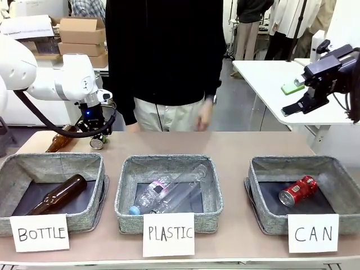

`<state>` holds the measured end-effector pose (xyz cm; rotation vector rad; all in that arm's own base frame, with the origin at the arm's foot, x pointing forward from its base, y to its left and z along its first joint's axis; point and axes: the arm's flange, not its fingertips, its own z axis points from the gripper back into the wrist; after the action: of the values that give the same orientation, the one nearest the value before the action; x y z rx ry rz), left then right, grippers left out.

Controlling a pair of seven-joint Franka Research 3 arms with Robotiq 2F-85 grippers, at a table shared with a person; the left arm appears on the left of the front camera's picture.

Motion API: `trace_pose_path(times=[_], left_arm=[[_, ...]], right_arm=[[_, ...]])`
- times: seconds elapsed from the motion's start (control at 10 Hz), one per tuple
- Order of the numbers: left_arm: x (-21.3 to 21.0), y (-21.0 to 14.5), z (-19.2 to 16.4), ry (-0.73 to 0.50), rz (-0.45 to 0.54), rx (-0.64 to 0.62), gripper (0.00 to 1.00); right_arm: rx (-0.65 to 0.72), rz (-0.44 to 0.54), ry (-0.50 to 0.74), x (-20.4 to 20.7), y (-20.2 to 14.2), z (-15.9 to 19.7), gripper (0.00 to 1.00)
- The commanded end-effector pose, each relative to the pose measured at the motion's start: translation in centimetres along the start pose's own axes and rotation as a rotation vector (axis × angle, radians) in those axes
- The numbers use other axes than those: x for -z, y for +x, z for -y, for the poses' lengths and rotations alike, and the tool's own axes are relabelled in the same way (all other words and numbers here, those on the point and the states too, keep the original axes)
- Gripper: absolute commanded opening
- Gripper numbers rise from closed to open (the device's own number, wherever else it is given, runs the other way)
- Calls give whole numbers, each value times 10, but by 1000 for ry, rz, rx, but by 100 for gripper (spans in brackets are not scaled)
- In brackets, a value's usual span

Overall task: Sort the can waste into the basket.
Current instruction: Pick up the can waste from the table and place it in the right Fabric basket.

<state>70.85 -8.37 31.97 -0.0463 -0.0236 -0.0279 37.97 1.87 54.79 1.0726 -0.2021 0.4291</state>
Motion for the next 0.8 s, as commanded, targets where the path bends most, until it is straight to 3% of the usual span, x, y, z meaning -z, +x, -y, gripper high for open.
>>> trace_pose_path(times=[0.0, 0.2, 0.3, 0.4, 0.5, 0.7], left_arm=[[-10, -9, -3, -7, 20, -28, 0], [-88, -59, -5, -117, 23, 32, 0], [-146, -114, -8, -219, -29, 135, 0], [-182, -171, -12, -216, -64, 253, 0], [-203, -229, -10, -208, -40, 400, 0], [-217, -340, -2, -182, 20, 560, 0]], right_arm=[[16, -1, -15, -2, 2, -4, 100], [16, -1, -15, -2, 2, -4, 100], [16, -1, -15, -2, 2, -4, 100], [16, -1, -15, -2, 2, -4, 100], [16, -1, -15, -2, 2, -4, 100], [16, -1, -15, -2, 2, -4, 100]])
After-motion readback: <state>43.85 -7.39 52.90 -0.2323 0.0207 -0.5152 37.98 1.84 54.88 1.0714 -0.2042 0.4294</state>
